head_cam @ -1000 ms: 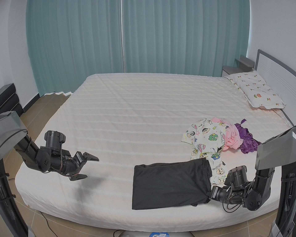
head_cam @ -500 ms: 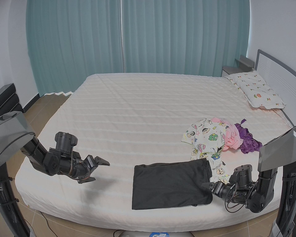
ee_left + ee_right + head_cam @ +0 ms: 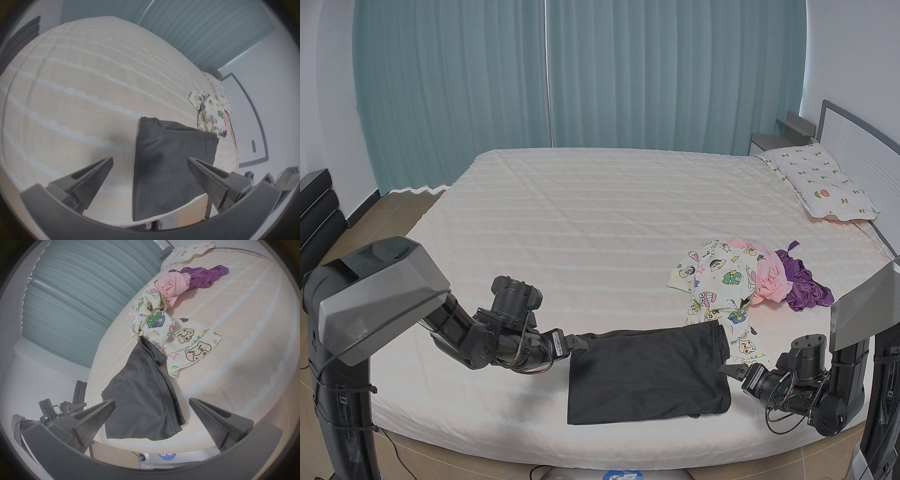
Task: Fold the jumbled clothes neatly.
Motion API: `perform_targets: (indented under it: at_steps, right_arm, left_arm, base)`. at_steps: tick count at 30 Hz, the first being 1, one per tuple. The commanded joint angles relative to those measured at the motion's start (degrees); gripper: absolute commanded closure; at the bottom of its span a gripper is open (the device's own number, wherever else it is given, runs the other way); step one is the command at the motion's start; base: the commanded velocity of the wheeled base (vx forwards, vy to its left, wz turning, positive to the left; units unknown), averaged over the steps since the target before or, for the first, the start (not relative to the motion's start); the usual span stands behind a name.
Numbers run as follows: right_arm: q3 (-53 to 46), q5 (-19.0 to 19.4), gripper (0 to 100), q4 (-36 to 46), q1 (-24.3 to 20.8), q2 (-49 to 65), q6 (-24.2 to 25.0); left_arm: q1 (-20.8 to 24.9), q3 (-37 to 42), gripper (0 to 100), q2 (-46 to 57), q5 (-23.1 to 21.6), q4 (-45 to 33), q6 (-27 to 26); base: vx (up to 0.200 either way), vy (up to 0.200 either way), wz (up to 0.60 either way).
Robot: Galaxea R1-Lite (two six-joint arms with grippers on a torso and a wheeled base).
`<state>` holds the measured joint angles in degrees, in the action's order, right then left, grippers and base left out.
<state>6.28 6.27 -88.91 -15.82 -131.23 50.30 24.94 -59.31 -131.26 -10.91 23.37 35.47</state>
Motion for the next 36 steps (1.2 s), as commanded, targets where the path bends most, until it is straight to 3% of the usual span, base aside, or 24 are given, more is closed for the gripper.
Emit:
perform_targets:
  at_steps: [1,14,18,29,30,36]
  right_arm:
    - [-0.4,0.2,0,-0.9,-0.2,-1.2,0.0]
    - [0.0,0.2,0,-0.9,-0.2,-1.1,0.0]
    - [0.0,0.2,0,-0.9,-0.3,-1.0,0.0]
    - [0.2,0.2,0,-0.9,-0.3,-0.9,0.0]
    - [0.2,0.2,0,-0.9,-0.3,-0.9,0.0]
    - [0.2,0.2,0,-0.9,-0.2,-0.8,0.1]
  left_arm:
    - [1.3,-4.1,0,-5.9,3.4,0.0,-1.1]
    - [4.7,-4.4,0,-6.1,2.2,0.0,-1.5]
    - [4.8,-4.4,0,-6.9,2.0,0.1,-4.4]
    - [5.8,-4.6,0,-8.0,2.3,0.1,-5.5]
    - [5.7,-4.6,100,-8.0,2.3,0.1,-5.5]
    - [5.4,-3.8,100,-7.6,1.9,0.1,-5.2]
  base:
    - [0.000,0.000,0.00]
    - [0.000,0.000,0.00]
    - [0.000,0.000,0.00]
    - [0.000,0.000,0.00]
    - [0.000,0.000,0.00]
    - [0.000,0.000,0.00]
